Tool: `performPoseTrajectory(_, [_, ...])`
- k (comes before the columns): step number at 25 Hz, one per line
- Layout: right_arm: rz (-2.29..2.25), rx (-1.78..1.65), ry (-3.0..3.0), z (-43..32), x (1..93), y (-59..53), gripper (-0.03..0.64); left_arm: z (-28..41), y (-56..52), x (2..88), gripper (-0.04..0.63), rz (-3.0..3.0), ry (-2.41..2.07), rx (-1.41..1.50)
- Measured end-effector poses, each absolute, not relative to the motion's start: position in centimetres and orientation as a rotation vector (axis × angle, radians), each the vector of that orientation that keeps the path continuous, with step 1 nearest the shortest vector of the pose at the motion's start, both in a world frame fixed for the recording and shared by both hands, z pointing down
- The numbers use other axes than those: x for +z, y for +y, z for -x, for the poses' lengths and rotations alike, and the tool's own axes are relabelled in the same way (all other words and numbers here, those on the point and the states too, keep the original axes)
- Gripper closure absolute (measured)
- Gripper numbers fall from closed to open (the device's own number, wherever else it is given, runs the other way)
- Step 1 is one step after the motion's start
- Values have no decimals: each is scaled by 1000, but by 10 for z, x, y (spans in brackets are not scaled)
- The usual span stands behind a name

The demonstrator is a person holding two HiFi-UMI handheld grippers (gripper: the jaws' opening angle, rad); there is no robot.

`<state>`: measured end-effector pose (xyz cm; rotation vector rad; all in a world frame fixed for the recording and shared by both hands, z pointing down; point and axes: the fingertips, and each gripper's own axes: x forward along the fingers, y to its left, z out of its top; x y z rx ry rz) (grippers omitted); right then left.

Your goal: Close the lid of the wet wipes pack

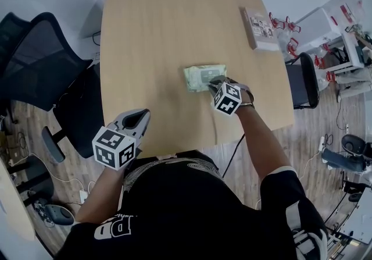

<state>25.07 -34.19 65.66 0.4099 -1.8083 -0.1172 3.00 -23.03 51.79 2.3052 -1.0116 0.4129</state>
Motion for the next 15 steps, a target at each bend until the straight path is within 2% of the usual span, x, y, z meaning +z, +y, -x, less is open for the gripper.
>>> performPoseTrajectory(15, [-357, -34, -1841, -251, 663, -341, 555, -37, -232, 519, 578, -2295, -1024, 403])
